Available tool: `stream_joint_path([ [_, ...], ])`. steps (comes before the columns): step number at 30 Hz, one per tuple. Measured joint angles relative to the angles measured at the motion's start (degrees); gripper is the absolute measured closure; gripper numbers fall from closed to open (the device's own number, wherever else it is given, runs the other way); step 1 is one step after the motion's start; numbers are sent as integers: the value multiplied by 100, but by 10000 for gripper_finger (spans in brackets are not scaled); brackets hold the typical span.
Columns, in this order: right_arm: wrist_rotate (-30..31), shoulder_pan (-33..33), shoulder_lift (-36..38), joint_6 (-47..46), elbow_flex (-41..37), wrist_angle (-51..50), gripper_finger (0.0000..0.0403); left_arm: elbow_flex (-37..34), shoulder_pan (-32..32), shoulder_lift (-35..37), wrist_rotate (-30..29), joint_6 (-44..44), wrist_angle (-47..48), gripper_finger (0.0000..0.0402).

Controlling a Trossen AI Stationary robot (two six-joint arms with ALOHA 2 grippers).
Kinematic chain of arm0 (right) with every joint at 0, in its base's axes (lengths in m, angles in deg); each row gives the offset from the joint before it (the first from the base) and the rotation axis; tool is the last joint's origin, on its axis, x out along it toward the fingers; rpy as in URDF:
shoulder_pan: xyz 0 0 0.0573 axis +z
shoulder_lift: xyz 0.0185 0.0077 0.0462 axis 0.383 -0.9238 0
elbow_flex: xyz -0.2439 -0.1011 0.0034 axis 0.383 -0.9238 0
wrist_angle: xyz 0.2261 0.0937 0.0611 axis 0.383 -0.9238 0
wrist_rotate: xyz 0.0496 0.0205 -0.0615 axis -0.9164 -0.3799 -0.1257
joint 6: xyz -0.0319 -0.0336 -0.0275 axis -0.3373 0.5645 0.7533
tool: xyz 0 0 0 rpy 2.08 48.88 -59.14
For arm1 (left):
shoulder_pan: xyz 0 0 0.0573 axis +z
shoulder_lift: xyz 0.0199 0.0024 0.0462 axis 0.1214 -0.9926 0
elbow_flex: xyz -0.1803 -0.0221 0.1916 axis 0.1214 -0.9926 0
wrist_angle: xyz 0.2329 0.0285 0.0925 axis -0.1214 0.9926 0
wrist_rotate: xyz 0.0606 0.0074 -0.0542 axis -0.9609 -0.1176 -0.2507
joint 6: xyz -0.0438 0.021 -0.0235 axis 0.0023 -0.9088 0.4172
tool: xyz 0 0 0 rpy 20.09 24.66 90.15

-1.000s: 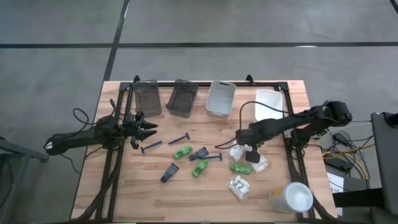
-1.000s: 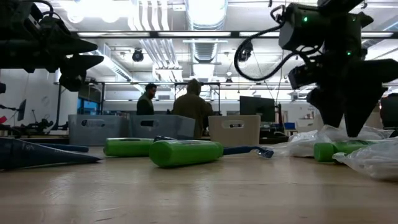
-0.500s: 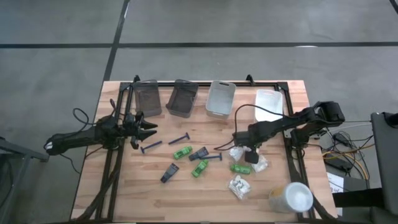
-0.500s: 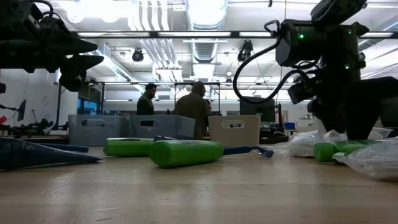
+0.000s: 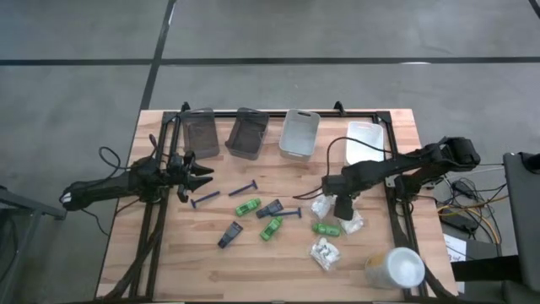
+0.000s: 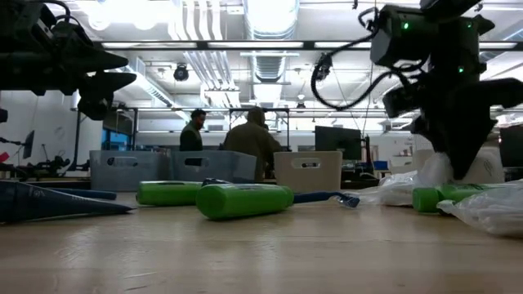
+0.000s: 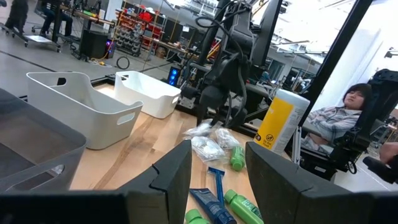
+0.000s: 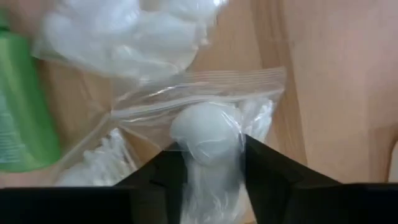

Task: Pick & Place Travel size toiletries
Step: Put the white cotton pack into the white bin

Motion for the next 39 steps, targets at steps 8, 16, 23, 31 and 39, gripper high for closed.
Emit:
stream_joint_path([
  [8, -3, 2, 850, -5, 2, 1, 335, 0, -4, -2, 0, -1, 2, 245],
  [16, -33, 2, 1852, -503, 7, 29, 352, 0, -4, -2, 0, 0, 2, 245],
  [23, -33, 2, 2657, -751, 9, 73, 330, 0, -4, -1, 0, 0, 1, 245],
  [31, -24, 2, 3259, -745, 11, 413, 315, 0, -1, -1, 1, 0, 1, 245],
  [39, 17, -2, 3340, -702, 11, 937, 330, 0, 2, -2, 0, 0, 2, 245],
])
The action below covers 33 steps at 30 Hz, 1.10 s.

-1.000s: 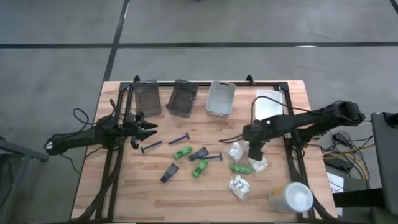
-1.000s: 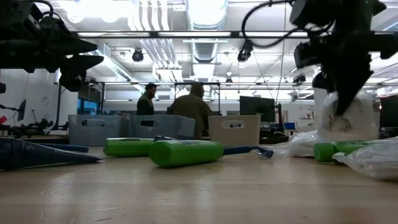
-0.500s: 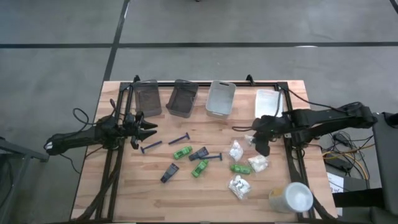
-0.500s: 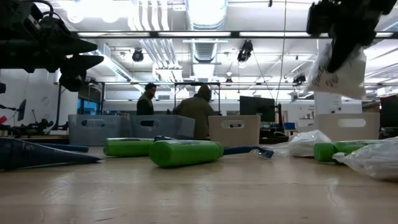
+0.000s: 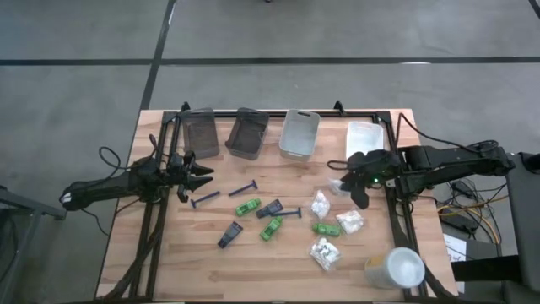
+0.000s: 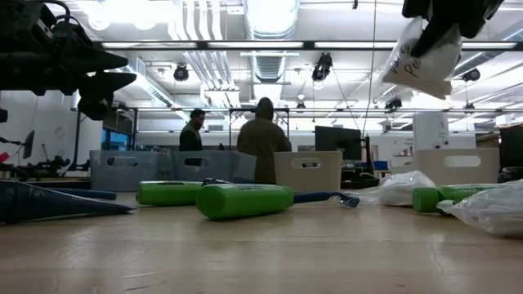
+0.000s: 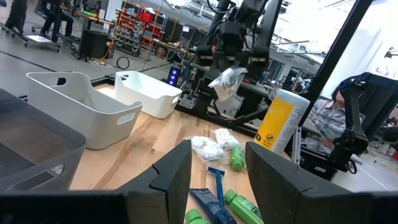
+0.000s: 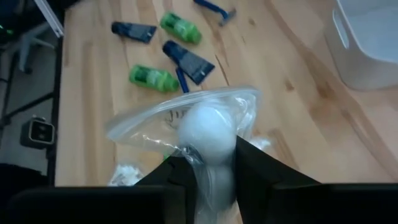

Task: Pick & Place Travel size toiletries
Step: Put the white cotton pack into the white bin

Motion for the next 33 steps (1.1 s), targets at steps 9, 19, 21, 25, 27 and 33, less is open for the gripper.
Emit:
stream_joint_path([
  [9, 501, -110, 33, 270, 0, 298, 353, 0, -2, 0, 0, 0, 0, 245],
  [19, 1766, -627, 121, 431, 2, 289, 325, 0, -2, 0, 0, 0, 0, 245],
  [21, 1841, -824, 172, 433, 2, 284, 318, 0, -2, 1, 1, 0, 0, 245],
  [25, 2006, -1377, 293, 424, 2, 281, 308, 0, -2, 2, 2, 0, 0, 245],
  [27, 2110, -1709, 378, 389, 2, 256, 305, 0, -2, 2, 2, 0, 0, 245],
  [33, 2412, -2691, 505, 293, 2, 175, 297, 0, -7, 2, 2, -1, 0, 245],
])
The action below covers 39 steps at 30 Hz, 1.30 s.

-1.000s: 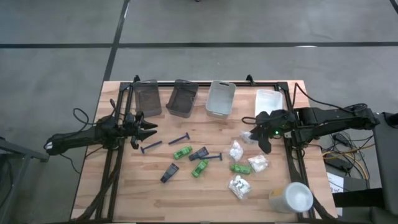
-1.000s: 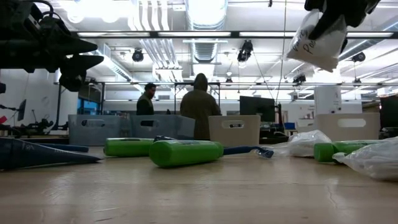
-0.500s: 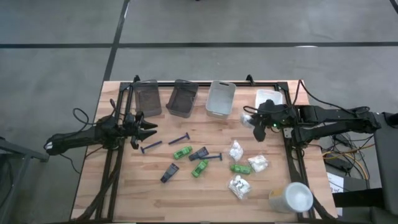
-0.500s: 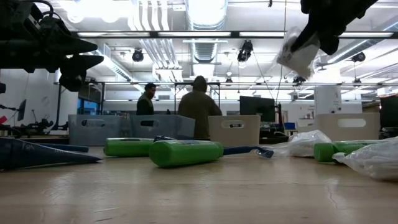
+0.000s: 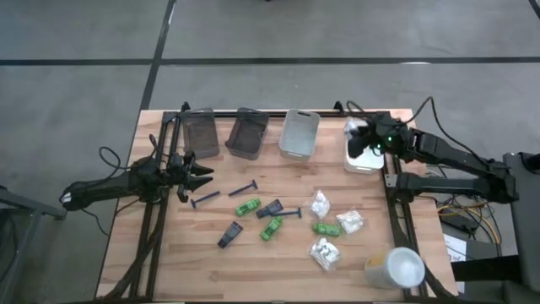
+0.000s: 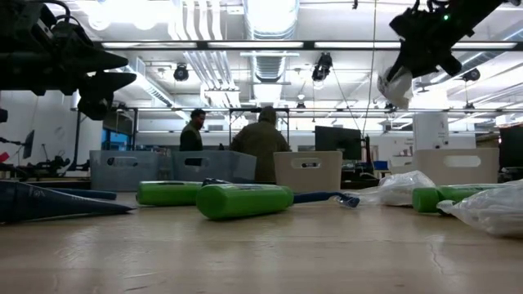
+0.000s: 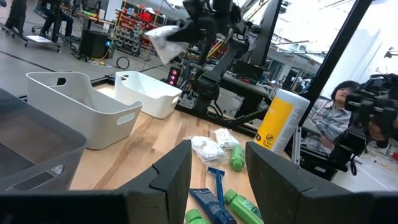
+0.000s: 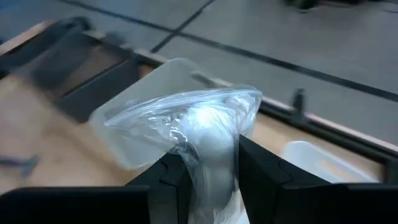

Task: Pick & Place Travel size toiletries
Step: Put the white cotton pack into the white bin

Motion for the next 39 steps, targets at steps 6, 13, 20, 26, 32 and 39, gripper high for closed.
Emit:
stream_joint_path([
  [6, 6, -739, 16, -228, 0, -204, 290, 0, 0, 0, 0, 1, 0, 245],
  [13, 238, -1308, 117, -696, 0, -811, 283, 0, 1, -1, 0, 1, 0, 245],
  [20, 493, -1460, 163, -1118, -86, -1429, 274, 0, 4, -1, 0, 1, 0, 245],
  [26, 535, -1458, 166, -1353, -519, -1432, 268, 0, 7, -1, 0, 1, 0, 245],
  [32, 557, -1458, 166, -1734, -852, -1434, 278, 0, 7, -1, 0, 1, 0, 245],
  [39, 557, -1453, 173, -1644, -680, -1372, 298, 0, 4, 0, 0, 1, 0, 245],
])
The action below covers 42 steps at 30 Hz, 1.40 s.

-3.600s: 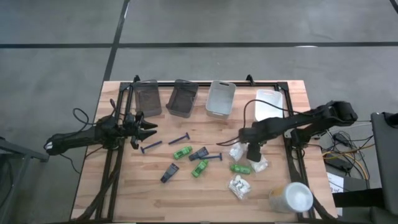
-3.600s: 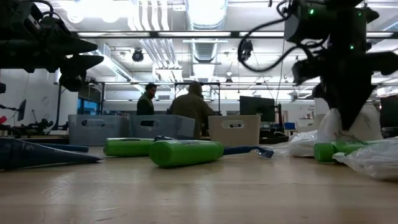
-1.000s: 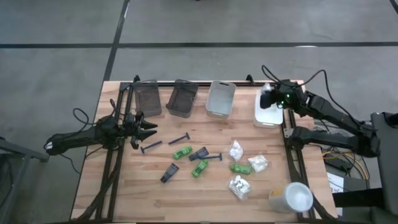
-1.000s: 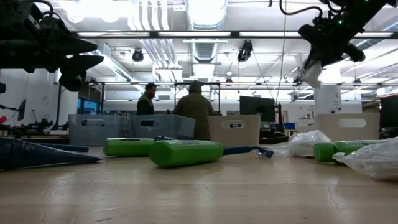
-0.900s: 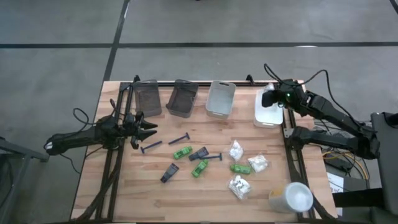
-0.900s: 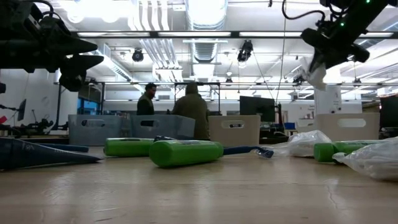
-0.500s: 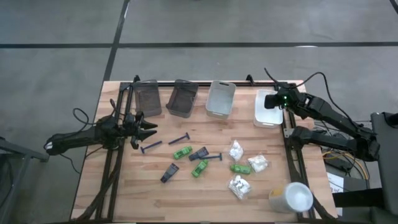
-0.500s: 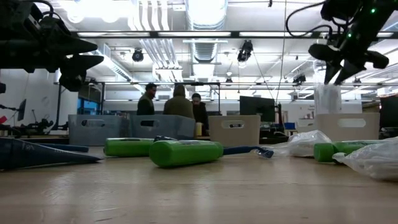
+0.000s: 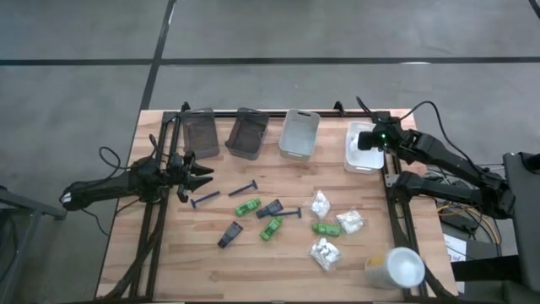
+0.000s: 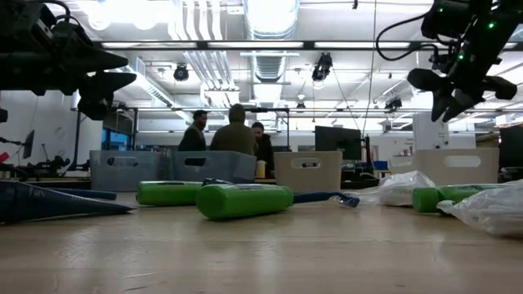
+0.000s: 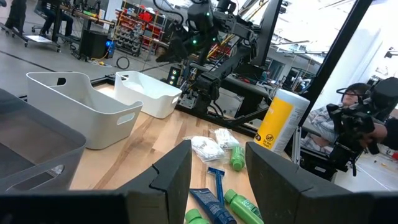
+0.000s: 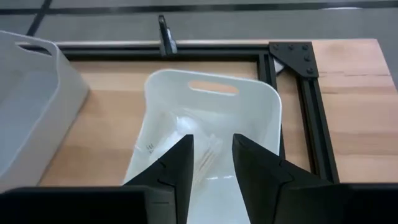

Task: Pick & Place Travel size toiletries
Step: Put the white cotton pack into the white bin

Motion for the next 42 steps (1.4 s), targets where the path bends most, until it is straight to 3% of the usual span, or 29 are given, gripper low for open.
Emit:
stream_joint_path([
  [4, -22, 0, -2, 23, 160, -9, 296, 0, 0, 0, 0, 0, 0, 245],
  [8, -269, 0, -2, 244, 259, -7, 269, 0, 0, 0, 0, 0, 0, 245],
  [20, -1924, 0, -123, 362, 295, 56, 184, 0, -4, 0, 0, 0, 0, 245],
  [33, -3327, 16, -409, 376, 315, 663, 184, 0, -4, -1, 0, 0, 0, 245],
  [42, -4048, 374, -967, 800, 780, 667, 186, 0, -2, -1, -1, 0, 0, 245],
])
